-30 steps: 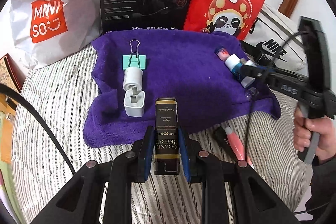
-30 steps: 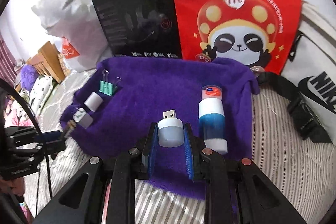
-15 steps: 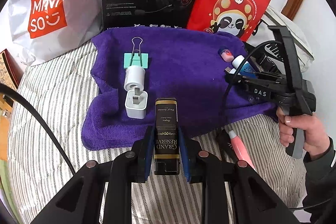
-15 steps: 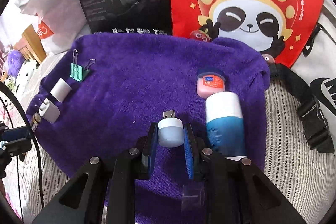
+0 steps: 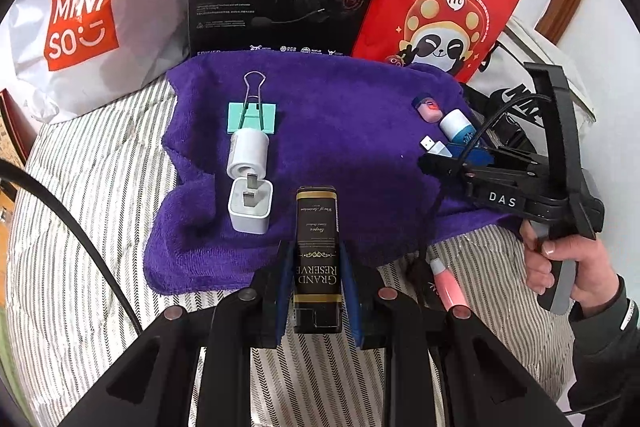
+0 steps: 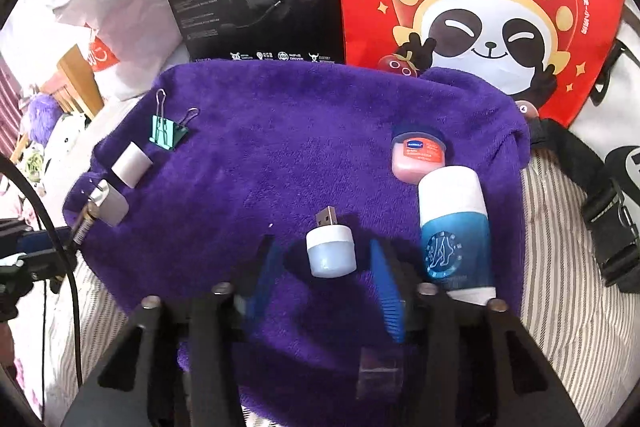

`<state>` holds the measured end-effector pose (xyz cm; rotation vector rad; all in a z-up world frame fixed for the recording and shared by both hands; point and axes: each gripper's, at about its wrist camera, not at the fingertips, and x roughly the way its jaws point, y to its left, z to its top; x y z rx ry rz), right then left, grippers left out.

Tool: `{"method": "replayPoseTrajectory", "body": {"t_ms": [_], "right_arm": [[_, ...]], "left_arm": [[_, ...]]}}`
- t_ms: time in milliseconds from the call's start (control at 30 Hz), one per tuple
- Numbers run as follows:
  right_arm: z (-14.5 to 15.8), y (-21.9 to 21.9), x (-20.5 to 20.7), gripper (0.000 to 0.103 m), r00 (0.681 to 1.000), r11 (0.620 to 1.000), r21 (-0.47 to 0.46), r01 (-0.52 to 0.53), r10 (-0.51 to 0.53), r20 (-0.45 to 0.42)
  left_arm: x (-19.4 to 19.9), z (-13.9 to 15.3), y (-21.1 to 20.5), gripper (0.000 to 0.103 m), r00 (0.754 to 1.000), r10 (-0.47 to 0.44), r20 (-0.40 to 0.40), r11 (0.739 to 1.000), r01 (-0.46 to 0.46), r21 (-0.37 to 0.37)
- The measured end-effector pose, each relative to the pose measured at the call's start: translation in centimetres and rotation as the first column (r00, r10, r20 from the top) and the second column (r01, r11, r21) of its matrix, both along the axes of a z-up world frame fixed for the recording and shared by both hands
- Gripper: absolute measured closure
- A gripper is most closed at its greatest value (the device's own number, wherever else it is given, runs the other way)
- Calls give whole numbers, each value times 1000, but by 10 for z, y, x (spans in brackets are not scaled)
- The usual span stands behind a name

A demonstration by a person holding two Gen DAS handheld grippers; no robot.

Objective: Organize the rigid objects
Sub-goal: 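Lower the USB light onto the towel and open the right gripper, then lower the Grand Reserve box beside the binder clip and open the left gripper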

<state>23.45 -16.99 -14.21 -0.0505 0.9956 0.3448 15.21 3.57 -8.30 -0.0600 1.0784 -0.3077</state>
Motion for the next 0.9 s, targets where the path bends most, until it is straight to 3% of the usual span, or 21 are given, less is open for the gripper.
{"method": "replayPoseTrajectory", "body": {"t_ms": [167,467,633,900], "right_arm": [[12,-12,-11,53,999,996,80,49,-49,-4],[46,-29,-55,53,995,991,111,78,-85,58],[50,-37,-68,53,993,989,112,91,-99,63],[54,-52,-95,53,991,983,155,100,-112,72]], "left_arm": [[4,-1,2,81,1000,17,-1,1000,-17,-6],[33,-3,-7,81,1000,14,-1,1000,-14,5],[57,-4,-18,81,1000,21,-6,1000,-21,0],[97,-23,-30,81,998,61,-12,997,-60,49]]}}
